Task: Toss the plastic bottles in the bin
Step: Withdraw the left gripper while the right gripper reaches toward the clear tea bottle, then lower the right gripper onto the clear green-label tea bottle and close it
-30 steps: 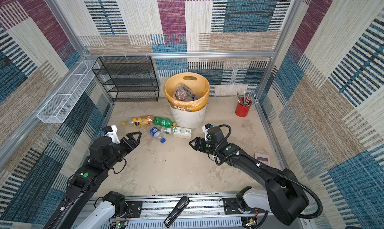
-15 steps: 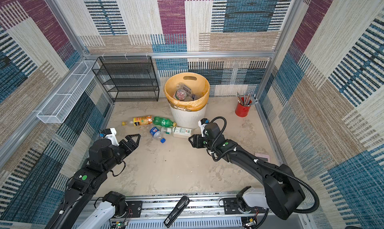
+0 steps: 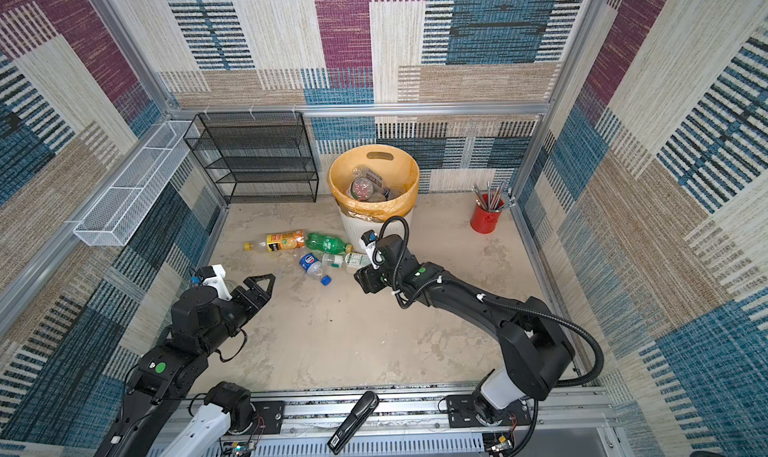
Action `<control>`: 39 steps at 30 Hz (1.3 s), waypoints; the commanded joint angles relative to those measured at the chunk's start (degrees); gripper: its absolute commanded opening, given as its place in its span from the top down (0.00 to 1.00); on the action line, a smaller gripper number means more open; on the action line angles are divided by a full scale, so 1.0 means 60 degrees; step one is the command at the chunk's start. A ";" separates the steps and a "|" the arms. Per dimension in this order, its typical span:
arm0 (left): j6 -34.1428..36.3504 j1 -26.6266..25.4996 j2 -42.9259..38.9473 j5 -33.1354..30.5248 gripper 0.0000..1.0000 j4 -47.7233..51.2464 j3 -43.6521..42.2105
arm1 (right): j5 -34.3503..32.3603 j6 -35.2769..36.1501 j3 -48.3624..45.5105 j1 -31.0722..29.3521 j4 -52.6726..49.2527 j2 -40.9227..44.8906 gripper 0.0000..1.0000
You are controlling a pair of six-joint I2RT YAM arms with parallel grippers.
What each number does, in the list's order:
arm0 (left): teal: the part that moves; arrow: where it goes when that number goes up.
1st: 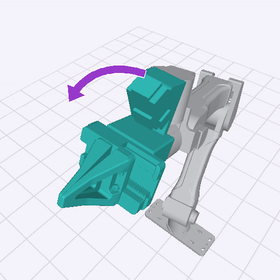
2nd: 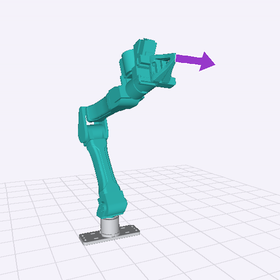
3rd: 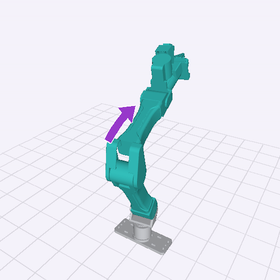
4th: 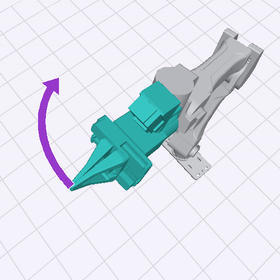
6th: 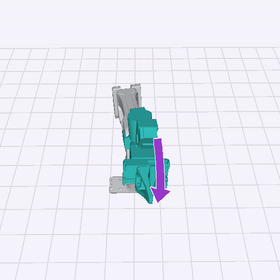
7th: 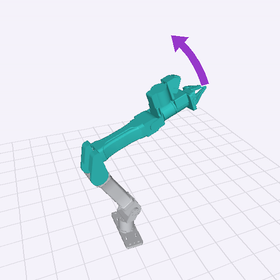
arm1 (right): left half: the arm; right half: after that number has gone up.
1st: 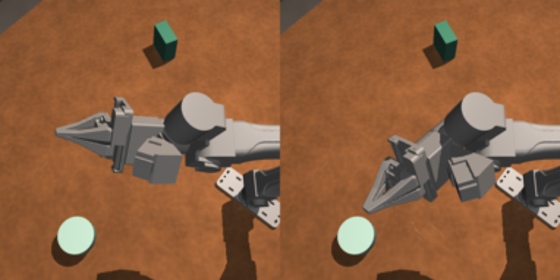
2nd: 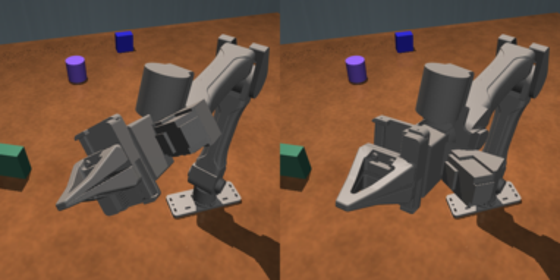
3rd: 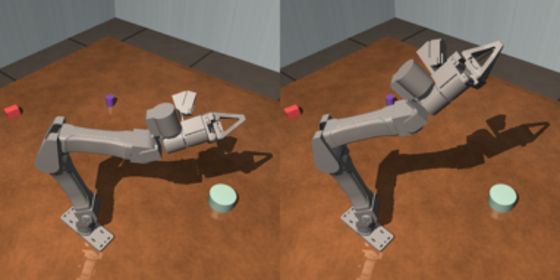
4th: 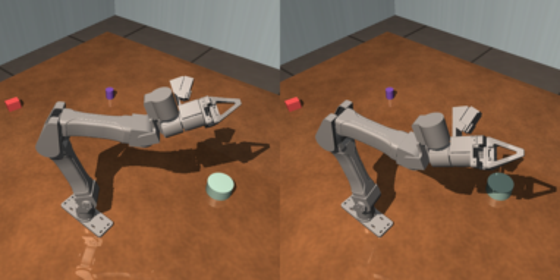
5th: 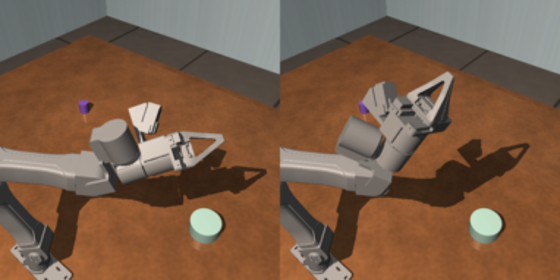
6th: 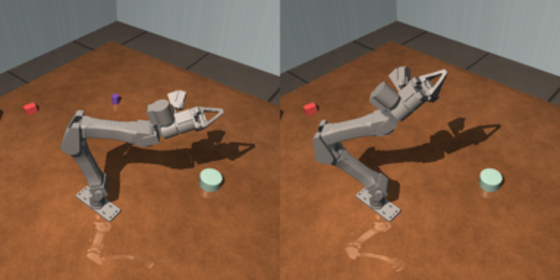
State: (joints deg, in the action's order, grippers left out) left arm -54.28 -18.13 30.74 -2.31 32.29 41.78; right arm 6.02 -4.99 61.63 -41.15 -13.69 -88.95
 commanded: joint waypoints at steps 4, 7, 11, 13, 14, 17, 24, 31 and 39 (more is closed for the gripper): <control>-0.0196 0.0005 -0.0151 -0.0130 0.16 0.0204 -0.0064 | -0.0879 0.1663 0.1117 -0.0084 -0.1142 -0.1089 0.23; -0.0211 0.0004 -0.0229 -0.0153 0.16 0.0279 -0.0093 | -0.1118 0.2144 0.1609 -0.0097 -0.1476 -0.1570 0.21; -0.0255 0.0004 -0.0319 -0.0170 0.16 0.0304 -0.0150 | -0.1329 0.2649 0.2134 -0.0122 -0.1785 -0.2086 0.19; -0.0269 0.0004 -0.0333 -0.0159 0.16 0.0316 -0.0165 | -0.1370 0.2888 0.2387 -0.0137 -0.1934 -0.2344 0.18; -0.0268 0.0013 -0.0332 -0.0164 0.16 0.0305 -0.0166 | -0.1411 0.2995 0.2518 -0.0136 -0.2000 -0.2486 0.18; -0.0269 0.0004 -0.0333 -0.0156 0.16 0.0318 -0.0166 | -0.1474 0.3239 0.2855 -0.0142 -0.2132 -0.2817 0.18; -0.0284 0.0004 -0.0414 -0.0171 0.16 0.0405 -0.0181 | -0.1796 0.3779 0.3773 -0.0140 -0.2587 -0.3694 0.17; -0.0299 0.0004 -0.0518 -0.0173 0.16 0.0537 -0.0181 | -0.2134 0.4113 0.4426 -0.0144 -0.2793 -0.4431 0.16; -0.0299 0.0004 -0.0565 -0.0200 0.16 0.0622 -0.0177 | -0.2203 0.4348 0.4978 -0.0128 -0.2974 -0.5205 0.17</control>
State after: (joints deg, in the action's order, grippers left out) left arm -55.53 -18.13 27.40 -2.83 34.98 40.97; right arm -7.07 20.16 90.74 -41.89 -30.37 -119.00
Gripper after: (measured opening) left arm 0.841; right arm 0.835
